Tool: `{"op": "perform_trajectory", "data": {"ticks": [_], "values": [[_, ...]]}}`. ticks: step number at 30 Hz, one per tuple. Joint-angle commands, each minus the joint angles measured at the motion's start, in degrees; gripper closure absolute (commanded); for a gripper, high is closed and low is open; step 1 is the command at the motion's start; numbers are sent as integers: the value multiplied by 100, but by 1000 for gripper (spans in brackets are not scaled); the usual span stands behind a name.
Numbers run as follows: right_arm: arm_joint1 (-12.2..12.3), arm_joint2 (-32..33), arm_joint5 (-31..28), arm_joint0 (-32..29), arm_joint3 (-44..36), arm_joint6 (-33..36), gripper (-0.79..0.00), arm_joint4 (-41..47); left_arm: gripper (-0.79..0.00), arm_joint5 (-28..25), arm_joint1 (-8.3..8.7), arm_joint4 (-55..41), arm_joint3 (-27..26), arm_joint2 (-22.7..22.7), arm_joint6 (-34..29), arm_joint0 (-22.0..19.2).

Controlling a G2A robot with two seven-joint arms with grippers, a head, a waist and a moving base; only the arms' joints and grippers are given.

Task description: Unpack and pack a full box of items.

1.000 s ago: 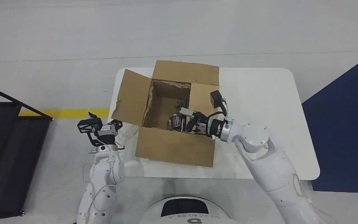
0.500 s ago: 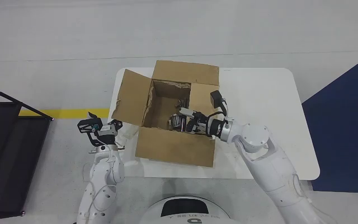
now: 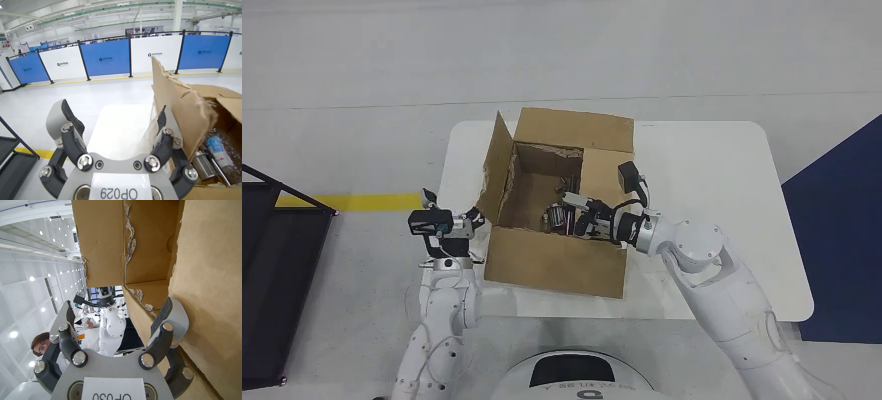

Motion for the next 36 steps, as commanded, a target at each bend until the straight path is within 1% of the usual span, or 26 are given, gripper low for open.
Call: {"op": "perform_trajectory", "data": {"ticks": [1,7,12,15,20,24,32,36], "values": [[0,0,0,0,0,0,-785,0,-785,4,-4,182,101,133,-187,-78],[0,0,0,0,0,0,-785,0,-785,-37,0,377,252,305,-383,-138],[0,0,0,0,0,0,-785,0,-785,26,-1,406,304,385,-400,-152],[0,0,0,0,0,0,-785,0,-785,107,3,491,326,406,-439,-162],[0,0,0,0,0,0,-785,0,-785,354,12,806,375,403,-735,-243],[0,0,0,0,0,0,-785,0,-785,463,22,859,216,350,-702,-238],[0,0,0,0,0,0,-785,0,-785,213,68,715,-414,183,-609,-11],[-1,-10,-29,-26,-12,-71,-785,-11,-785,167,79,787,-458,151,-863,-136]]}}
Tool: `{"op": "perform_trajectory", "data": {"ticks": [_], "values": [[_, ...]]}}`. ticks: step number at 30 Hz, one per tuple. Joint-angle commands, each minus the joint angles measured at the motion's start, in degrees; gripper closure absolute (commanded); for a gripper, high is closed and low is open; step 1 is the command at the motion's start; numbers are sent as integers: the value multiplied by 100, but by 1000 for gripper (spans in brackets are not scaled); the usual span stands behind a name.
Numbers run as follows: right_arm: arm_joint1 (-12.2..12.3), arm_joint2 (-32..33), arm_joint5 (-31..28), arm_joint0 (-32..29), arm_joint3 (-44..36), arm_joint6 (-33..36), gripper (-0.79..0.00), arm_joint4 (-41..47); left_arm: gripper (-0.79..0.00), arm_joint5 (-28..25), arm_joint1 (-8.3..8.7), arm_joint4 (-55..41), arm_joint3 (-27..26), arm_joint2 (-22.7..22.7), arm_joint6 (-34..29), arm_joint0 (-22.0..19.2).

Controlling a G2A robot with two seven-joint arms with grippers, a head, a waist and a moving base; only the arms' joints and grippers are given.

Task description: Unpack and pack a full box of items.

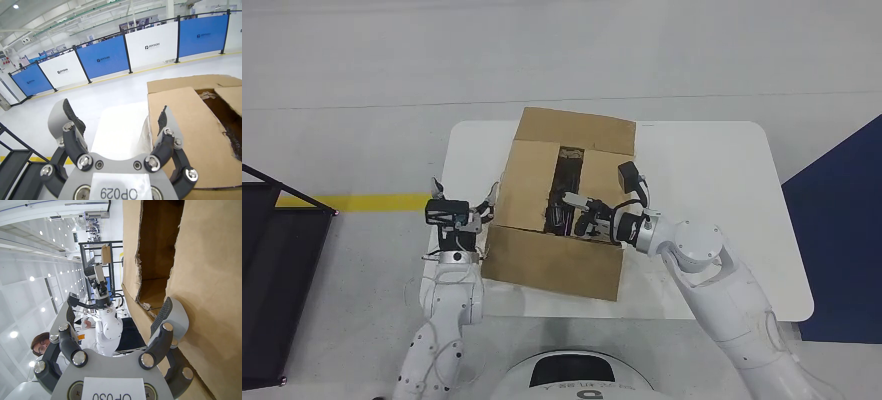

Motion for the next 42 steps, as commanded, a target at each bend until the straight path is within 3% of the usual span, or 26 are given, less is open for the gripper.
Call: {"op": "perform_trajectory", "data": {"ticks": [1,9,17,28,33,40,42], "values": [[0,-3,-70,-48,-46,-111,-785,-4,-785,-56,3,69,25,28,-189,-113],[74,604,-792,-786,-621,-650,-785,253,-785,-170,12,1228,534,451,-873,-594],[145,1094,-1064,-1469,-1013,-822,-785,381,-785,-196,39,1686,569,562,-883,-598],[145,1094,-1064,-1469,-1013,-822,-785,381,-785,-432,79,2016,680,618,-1126,-597],[145,1094,-1064,-1469,-1013,-822,-785,381,-785,-285,67,1573,314,634,-888,-472],[145,1094,-1064,-1469,-1013,-822,-785,381,-785,-390,132,893,-501,241,-194,114],[117,1192,-941,-1440,-882,-1444,-785,499,-785,-400,155,784,-594,71,-75,243]]}}
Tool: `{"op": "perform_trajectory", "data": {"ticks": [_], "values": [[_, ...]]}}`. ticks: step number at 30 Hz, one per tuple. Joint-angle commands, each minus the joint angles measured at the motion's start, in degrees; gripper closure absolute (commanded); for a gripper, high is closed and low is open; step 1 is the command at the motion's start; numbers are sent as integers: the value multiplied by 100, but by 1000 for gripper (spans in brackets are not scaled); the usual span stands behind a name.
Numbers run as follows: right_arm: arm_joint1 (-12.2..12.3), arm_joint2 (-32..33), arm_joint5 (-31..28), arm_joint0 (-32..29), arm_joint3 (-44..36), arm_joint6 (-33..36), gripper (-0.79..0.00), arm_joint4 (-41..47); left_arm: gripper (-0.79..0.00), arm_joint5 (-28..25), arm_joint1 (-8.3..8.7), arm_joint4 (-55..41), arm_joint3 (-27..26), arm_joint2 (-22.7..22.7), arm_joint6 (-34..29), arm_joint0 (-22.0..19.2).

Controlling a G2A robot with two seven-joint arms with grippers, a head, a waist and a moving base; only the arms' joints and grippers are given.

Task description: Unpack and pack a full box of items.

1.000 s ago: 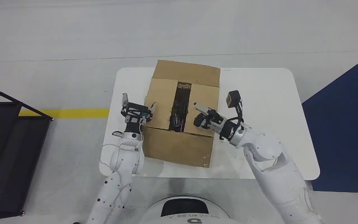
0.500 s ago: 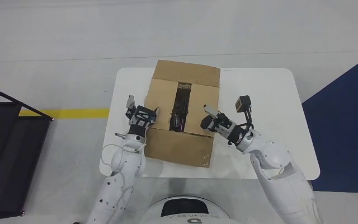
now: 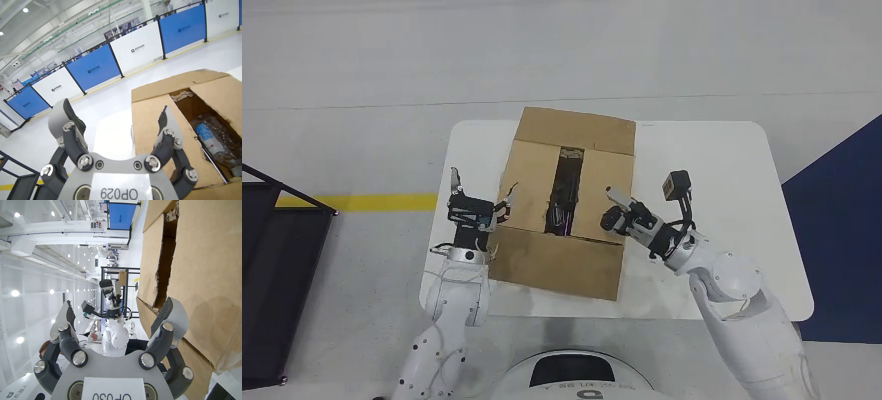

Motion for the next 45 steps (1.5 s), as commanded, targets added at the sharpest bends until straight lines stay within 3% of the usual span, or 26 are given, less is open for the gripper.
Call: {"op": "perform_trajectory", "data": {"ticks": [1,2,5,9,16,17,19,22,26,36,40,45], "values": [[-59,140,221,33,138,-1378,-785,183,-785,-13,21,-114,-58,-174,109,122],[-97,108,368,69,134,-1992,-785,194,-785,-27,33,-158,-61,-257,165,175],[-172,43,699,371,384,-2979,-785,264,-785,-104,67,-235,-7,-470,416,328],[-237,-74,1052,787,715,-3378,-785,422,-785,-371,122,-295,151,-718,825,516],[-239,-84,1085,801,715,-3381,-785,423,-785,-537,149,-505,201,-902,1037,583],[-256,29,1160,830,874,-3790,-785,499,-785,-537,149,-505,201,-902,1037,583],[-363,127,1399,1250,1286,-4856,-785,1117,-785,-537,149,-505,201,-902,1037,583],[-512,-12,1353,2140,2275,-5691,-785,1687,-785,-537,149,-505,201,-902,1037,583],[-695,-541,1099,3160,3554,-6117,-785,1663,-785,-537,149,-505,201,-902,1037,583],[-1082,-1542,822,4538,5592,-4868,-785,1900,-785,-537,149,-505,201,-902,1037,583],[-1104,-1428,664,4740,5951,-3759,-785,2286,-785,-537,149,-505,201,-902,1037,583],[-967,-888,246,4436,5724,-2247,-785,2751,-785,-537,149,-505,201,-902,1037,583]]}}
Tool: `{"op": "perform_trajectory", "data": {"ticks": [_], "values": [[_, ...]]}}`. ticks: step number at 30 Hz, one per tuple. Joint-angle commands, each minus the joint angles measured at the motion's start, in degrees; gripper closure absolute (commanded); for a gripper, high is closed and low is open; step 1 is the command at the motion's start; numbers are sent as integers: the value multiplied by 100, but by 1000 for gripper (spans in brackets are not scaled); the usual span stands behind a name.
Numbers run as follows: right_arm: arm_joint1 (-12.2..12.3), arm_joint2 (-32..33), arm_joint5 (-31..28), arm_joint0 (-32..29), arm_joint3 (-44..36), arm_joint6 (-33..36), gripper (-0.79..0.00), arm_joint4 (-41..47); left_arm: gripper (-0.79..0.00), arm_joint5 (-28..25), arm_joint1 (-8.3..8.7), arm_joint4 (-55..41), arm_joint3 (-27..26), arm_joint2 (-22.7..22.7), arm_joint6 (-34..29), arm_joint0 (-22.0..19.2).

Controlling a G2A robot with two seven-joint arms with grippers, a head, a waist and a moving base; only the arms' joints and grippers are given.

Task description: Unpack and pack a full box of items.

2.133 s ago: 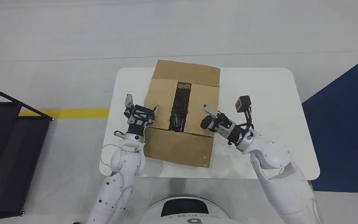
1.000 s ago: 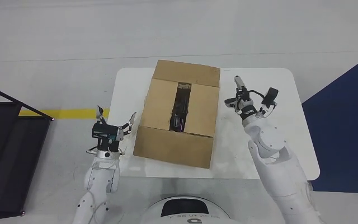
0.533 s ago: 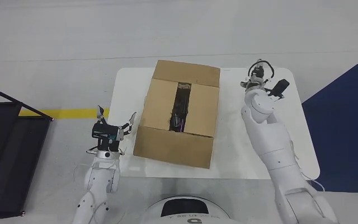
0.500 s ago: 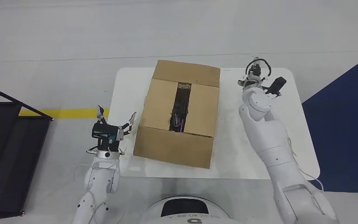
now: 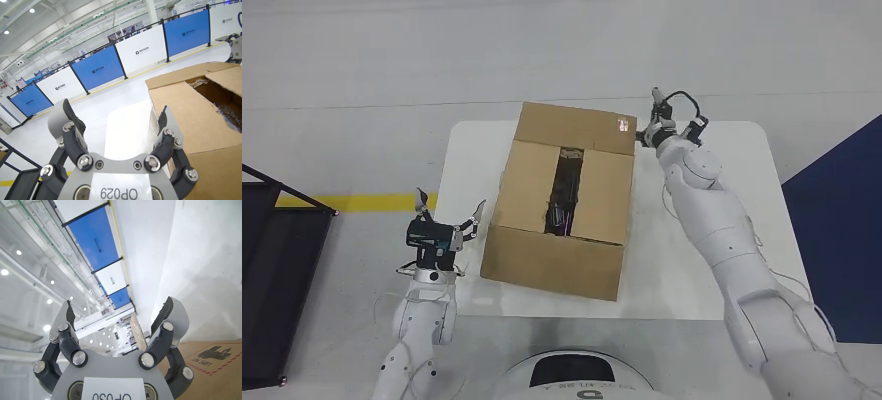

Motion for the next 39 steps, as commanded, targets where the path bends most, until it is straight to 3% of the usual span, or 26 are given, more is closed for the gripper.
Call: {"op": "perform_trajectory", "data": {"ticks": [1,7,12,16,21,26,31,39], "values": [[74,241,-48,-196,-186,748,-785,152,-785,0,0,0,0,0,0,0],[314,788,201,-750,-852,2788,-785,229,-785,0,0,0,0,0,0,0],[504,727,457,-985,-1435,3894,-785,-964,-785,0,0,0,0,0,0,0],[572,608,632,-1065,-1771,3996,-785,-1618,-785,0,0,0,0,0,0,0],[604,571,771,-1181,-2059,3928,-785,-1790,-785,0,0,0,0,0,0,0],[620,508,919,-1315,-2463,3681,-785,-1960,-785,12,35,-216,514,-363,-41,-209],[628,431,1075,-1378,-2716,3511,-785,-2065,-785,-101,129,375,1091,-709,161,-220],[627,361,1192,-1303,-2798,3425,-785,-2005,-785,-1042,266,1304,1479,-573,776,-200]]}}
